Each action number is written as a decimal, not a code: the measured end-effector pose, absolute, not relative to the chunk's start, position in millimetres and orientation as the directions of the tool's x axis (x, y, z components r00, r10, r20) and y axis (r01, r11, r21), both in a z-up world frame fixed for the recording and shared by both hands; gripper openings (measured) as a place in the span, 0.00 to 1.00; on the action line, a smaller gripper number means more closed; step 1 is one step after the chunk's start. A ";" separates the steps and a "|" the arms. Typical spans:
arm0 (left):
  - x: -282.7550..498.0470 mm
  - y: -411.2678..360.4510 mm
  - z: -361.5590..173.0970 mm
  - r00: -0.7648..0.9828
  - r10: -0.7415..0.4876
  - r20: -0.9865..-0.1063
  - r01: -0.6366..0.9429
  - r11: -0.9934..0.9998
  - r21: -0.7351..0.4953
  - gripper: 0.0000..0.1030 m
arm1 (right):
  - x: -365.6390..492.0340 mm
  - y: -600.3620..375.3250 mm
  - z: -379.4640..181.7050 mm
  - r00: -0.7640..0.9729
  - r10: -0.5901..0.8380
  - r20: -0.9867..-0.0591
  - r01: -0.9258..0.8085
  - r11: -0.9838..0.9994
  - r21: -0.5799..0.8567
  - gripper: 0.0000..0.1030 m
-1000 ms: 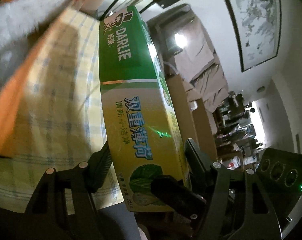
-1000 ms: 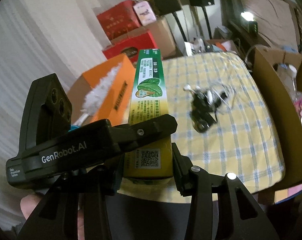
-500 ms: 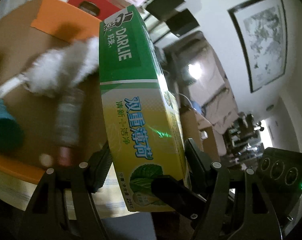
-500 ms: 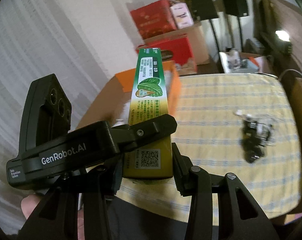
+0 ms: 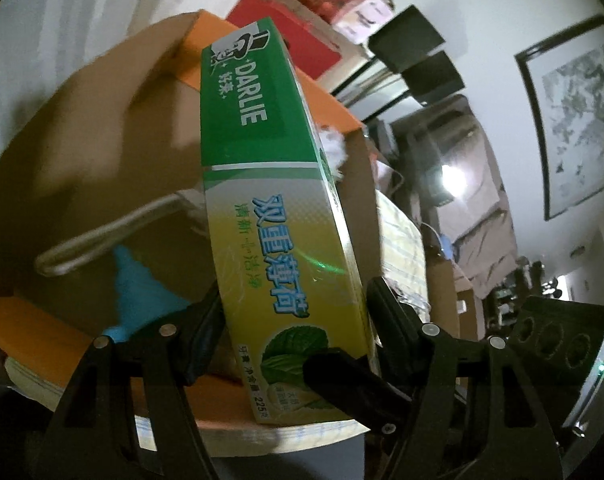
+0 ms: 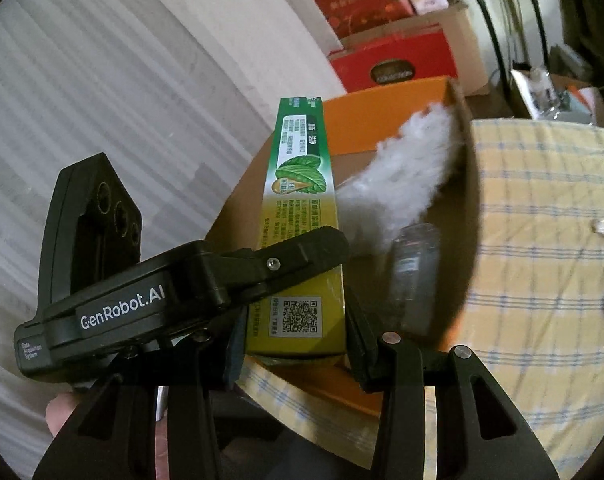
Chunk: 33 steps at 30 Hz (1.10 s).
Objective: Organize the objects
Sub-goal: 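Lift the Darlie box with both grippers and lower it into the orange box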
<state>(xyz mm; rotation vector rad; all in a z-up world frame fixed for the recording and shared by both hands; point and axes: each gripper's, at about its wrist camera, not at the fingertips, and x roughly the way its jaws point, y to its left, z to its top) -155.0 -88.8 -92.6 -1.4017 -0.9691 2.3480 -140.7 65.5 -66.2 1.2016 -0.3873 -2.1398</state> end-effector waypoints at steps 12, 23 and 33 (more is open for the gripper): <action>-166.1 -111.9 -110.8 -0.479 0.481 -0.734 0.185 -0.762 -0.620 0.62 | -171.7 56.5 -94.9 -0.250 -0.721 -0.646 0.340 -0.690 0.639 0.42; -168.1 -117.2 -115.0 -0.500 0.437 -0.747 0.207 -0.778 -0.594 0.62 | -147.9 48.5 -82.8 -0.375 -0.572 -0.729 0.417 -0.807 0.419 0.57; -167.0 -116.4 -111.5 -0.518 0.414 -0.749 0.217 -0.783 -0.582 0.61 | -143.4 55.3 -78.5 -0.465 -0.510 -0.724 0.451 -0.840 0.302 0.54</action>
